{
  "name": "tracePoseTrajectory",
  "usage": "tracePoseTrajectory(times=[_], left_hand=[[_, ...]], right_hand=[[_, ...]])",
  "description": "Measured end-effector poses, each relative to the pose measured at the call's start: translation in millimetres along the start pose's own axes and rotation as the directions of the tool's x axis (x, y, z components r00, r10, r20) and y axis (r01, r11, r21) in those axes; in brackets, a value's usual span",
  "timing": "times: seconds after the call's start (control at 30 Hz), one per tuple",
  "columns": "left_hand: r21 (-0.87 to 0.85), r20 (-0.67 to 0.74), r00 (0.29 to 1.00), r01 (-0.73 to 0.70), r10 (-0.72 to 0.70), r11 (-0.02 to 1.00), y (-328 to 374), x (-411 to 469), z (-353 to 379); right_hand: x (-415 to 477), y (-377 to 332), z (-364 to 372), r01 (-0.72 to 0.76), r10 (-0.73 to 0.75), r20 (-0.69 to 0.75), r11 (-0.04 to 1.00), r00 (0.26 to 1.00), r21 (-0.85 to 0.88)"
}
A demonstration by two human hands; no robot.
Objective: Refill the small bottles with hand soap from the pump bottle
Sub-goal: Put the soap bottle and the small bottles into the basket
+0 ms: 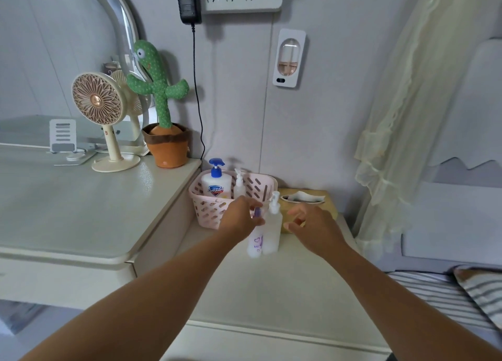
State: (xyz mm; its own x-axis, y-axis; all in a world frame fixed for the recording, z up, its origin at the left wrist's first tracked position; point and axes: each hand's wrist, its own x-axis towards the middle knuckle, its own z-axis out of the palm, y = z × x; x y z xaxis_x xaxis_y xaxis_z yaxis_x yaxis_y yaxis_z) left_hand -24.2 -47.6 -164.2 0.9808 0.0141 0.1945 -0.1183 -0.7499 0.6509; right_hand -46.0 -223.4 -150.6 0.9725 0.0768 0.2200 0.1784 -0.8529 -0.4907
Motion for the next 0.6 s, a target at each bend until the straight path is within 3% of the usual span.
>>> tracePoseTrajectory(times=[0.6], left_hand=[[0.024, -0.009, 0.998, 0.066, -0.066, 0.998, -17.2, 4.4, -16.3]], right_hand=[[55.3, -23.3, 23.0, -0.127, 0.115, 0.154, 0.989, 0.981, 0.071]])
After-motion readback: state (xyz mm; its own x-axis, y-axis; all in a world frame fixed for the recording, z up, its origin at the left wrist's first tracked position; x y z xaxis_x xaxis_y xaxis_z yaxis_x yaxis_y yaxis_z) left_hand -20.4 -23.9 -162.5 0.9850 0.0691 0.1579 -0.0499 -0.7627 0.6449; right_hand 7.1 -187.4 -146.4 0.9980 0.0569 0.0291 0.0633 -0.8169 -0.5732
